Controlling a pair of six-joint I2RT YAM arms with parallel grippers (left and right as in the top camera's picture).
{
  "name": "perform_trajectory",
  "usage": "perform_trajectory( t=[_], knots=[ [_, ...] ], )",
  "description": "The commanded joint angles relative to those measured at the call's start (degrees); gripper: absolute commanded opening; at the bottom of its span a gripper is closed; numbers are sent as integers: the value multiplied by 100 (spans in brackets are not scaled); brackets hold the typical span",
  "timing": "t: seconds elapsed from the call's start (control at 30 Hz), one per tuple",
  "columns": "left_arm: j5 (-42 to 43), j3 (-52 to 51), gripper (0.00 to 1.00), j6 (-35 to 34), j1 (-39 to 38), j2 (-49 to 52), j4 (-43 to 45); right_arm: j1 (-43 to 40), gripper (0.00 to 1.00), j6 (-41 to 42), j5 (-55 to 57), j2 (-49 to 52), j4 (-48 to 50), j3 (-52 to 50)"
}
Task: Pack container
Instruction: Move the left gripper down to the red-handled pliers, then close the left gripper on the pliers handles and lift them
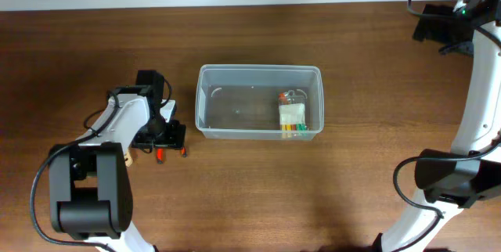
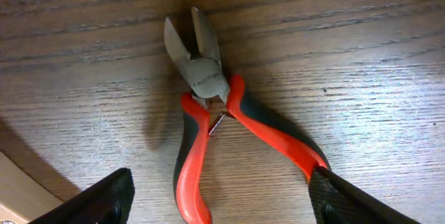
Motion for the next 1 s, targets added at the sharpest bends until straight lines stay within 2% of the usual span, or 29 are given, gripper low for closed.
perform_trajectory(
  t=[0.0,0.37,0.67,0.77,0.9,0.97],
  knots=[
    [-63,-48,81,179,31,262,37,20,99,-55,11,-96,2,22],
    [256,-48,82,175,575,260,-33,20,99,-55,13,-96,2,22],
    [581,-48,83,177,612,260,-35,20,99,-55,11,-96,2,22],
    [581,-48,79,177,612,262,-33,20,99,-55,13,-96,2,22],
    [584,-48,65,175,612,260,-33,20,99,-57,13,-96,2,22],
    [584,-48,65,177,612,262,-33,20,99,-55,11,-96,2,22]
  ],
)
